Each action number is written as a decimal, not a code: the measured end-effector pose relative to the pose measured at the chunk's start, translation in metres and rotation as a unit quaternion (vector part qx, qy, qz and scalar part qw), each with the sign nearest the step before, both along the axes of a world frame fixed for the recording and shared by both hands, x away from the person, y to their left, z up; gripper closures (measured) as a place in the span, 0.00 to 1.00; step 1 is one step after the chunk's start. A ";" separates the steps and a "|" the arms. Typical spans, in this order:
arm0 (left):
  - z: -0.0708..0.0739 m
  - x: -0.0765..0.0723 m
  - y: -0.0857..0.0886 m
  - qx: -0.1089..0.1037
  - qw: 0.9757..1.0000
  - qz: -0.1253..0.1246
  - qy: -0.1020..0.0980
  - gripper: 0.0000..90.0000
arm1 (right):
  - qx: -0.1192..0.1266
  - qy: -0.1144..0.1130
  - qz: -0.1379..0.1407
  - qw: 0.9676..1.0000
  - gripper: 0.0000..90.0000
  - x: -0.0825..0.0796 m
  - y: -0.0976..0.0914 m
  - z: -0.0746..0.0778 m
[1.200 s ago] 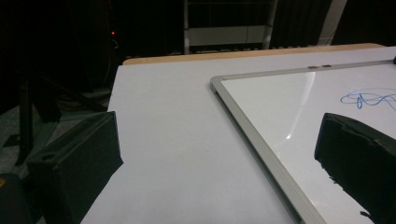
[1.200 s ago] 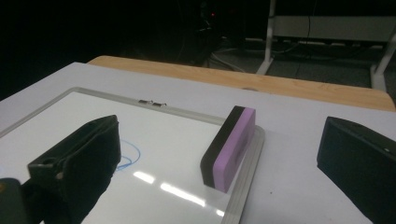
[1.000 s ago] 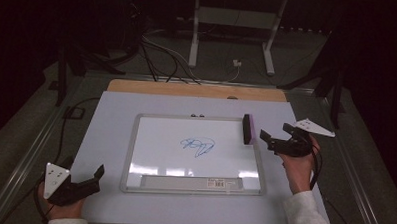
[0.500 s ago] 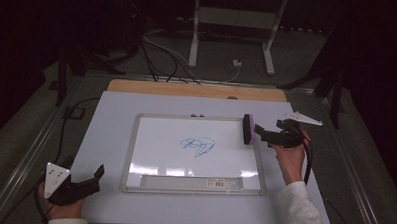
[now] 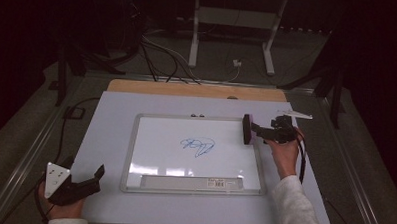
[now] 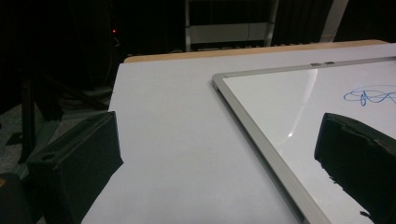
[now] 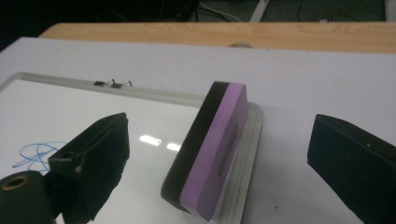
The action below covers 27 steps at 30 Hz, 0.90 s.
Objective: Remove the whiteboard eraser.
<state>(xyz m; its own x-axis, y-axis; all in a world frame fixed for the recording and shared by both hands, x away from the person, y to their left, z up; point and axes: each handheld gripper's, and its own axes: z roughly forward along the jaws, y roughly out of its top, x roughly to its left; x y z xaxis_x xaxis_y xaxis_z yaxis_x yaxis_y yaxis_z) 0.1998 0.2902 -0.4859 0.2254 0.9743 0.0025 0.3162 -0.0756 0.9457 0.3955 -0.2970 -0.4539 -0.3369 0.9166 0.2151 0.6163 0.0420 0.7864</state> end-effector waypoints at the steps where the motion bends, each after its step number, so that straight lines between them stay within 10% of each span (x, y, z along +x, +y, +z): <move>1: 0.000 0.000 0.000 0.000 1.000 0.000 0.000 0.01 | -0.002 0.003 0.000 1.000 0.07 0.001 0.001 -0.002; 10: -0.001 0.001 -0.001 0.000 1.000 -0.001 0.002 0.01 | 0.010 0.027 -0.008 1.000 0.10 0.010 0.002 -0.014; 27: -0.001 0.001 -0.001 0.002 1.000 -0.003 0.004 0.01 | 0.064 0.091 0.006 0.994 0.67 0.018 0.003 -0.030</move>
